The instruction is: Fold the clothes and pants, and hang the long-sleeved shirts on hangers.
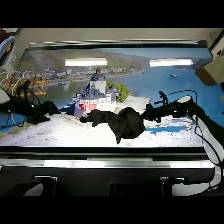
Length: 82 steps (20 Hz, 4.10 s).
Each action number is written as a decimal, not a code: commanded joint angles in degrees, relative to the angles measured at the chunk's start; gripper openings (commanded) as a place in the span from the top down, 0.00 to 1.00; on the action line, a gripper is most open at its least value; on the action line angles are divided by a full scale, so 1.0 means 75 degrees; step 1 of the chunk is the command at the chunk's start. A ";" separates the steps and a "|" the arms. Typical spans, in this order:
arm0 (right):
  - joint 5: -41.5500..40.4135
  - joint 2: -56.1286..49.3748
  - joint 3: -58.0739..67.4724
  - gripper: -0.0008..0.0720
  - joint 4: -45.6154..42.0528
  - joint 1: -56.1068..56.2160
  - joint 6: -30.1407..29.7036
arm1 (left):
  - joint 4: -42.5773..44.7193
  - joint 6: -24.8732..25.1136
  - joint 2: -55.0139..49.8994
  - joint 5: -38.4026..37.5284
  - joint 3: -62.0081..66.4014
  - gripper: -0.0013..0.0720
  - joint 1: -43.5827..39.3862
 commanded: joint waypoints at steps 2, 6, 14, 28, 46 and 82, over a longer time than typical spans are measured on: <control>0.0615 0.0154 -0.0003 0.95 -0.0041 -0.0012 0.0000 | -0.3969 0.2602 -0.0411 0.2544 -0.2602 0.06 0.0667; 0.0743 0.0154 0.0000 0.95 -0.0041 -0.0009 0.0289 | -0.4121 0.3121 -0.1725 0.2632 -0.2331 0.06 0.0134; 0.1020 0.0154 -0.0003 0.95 -0.0035 -0.0012 0.0431 | -0.4170 0.3284 -0.3040 0.2798 -0.0991 0.06 -0.0697; -0.0548 0.3241 0.0615 0.95 -0.1489 -0.0026 0.0254 | -0.2530 0.2264 -0.2020 0.2375 0.1577 0.96 -0.0297; -0.2669 0.7720 0.4127 0.95 -0.2675 -0.0026 0.2005 | 0.0525 0.0938 0.2203 0.1547 0.7306 0.96 0.1072; 0.0874 0.3112 -0.0839 0.39 -0.0691 -0.3214 0.0035 | -0.0204 0.1950 0.0574 0.0796 -0.0670 0.07 0.3209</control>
